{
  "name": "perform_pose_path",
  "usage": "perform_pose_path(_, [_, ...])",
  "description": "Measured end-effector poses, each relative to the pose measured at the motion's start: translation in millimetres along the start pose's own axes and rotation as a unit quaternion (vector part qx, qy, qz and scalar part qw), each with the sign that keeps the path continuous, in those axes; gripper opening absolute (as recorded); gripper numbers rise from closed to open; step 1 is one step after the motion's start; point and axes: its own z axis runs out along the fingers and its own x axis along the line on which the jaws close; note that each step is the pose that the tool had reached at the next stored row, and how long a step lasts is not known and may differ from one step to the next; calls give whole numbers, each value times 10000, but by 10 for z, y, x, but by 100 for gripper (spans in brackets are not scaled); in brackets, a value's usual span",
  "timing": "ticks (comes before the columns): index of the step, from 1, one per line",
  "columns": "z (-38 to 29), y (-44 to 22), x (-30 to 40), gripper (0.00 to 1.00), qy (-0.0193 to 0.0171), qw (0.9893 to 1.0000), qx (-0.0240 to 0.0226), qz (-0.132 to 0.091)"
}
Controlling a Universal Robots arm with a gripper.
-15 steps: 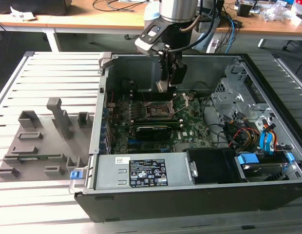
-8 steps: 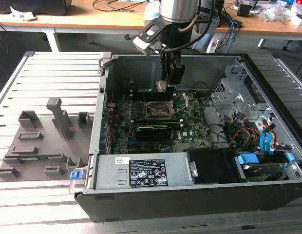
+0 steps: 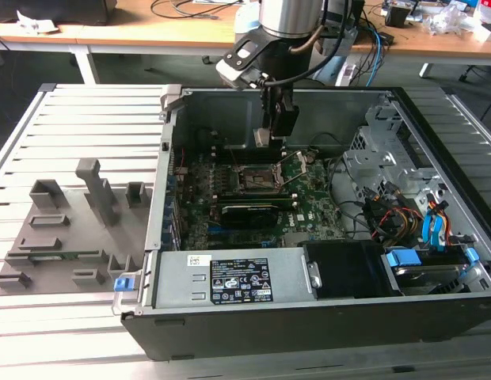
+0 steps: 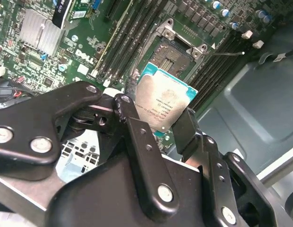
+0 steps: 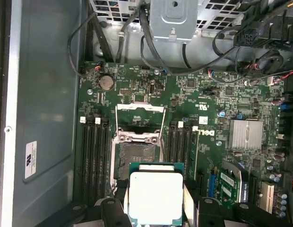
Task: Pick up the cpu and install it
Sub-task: 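Place the cpu into insertion slot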
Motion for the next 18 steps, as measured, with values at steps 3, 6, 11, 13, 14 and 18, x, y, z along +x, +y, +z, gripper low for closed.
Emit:
perform_pose_path(3, [1, 0, 0, 55, 7, 10000, 0, 0])
perform_pose_path(6, [36, 0, 0, 55, 8, 10000, 0, 0])
perform_pose_path(11, [99, 1, 2, 55, 8, 10000, -1, 0])
perform_pose_path(13, [113, 1, 2, 55, 8, 10000, 0, 0])
perform_pose_path(14, [122, 1, 3, 55, 8, 10000, 0, 0])
perform_pose_path(18, [162, 1, 4, 55, 7, 10000, 0, 0])
